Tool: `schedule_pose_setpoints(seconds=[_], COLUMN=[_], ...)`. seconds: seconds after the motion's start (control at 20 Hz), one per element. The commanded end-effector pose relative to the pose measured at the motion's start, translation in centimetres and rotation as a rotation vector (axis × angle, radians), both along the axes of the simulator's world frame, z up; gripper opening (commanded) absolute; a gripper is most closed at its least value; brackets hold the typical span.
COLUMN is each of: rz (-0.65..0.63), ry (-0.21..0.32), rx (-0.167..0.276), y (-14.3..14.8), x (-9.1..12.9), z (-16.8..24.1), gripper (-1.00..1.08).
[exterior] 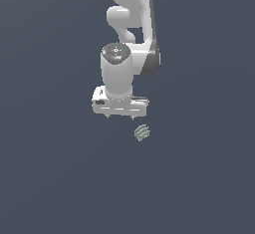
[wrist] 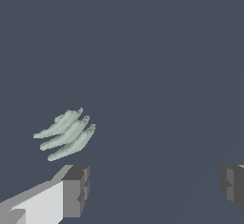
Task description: Pick up the object and move it to a goal position.
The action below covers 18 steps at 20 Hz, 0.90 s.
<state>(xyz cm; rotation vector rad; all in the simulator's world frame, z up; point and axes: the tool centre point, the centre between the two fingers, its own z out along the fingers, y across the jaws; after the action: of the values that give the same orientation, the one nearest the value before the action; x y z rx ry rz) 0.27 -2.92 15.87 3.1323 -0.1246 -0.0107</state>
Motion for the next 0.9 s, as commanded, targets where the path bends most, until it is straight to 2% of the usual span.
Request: schedule_pose_setpoints(seconds=[0.0, 0.45, 0.85], rz=[0.0, -0.005, 0.023], ry=[0.0, 0.038, 0.036], rx=[0.0, 0.031, 0.029], y=[0.0, 1.2, 1.5], x=[0.0, -0.9, -0.8], z=[0.0, -0.7, -1.0], gripper=[1.0, 1.0, 1.0])
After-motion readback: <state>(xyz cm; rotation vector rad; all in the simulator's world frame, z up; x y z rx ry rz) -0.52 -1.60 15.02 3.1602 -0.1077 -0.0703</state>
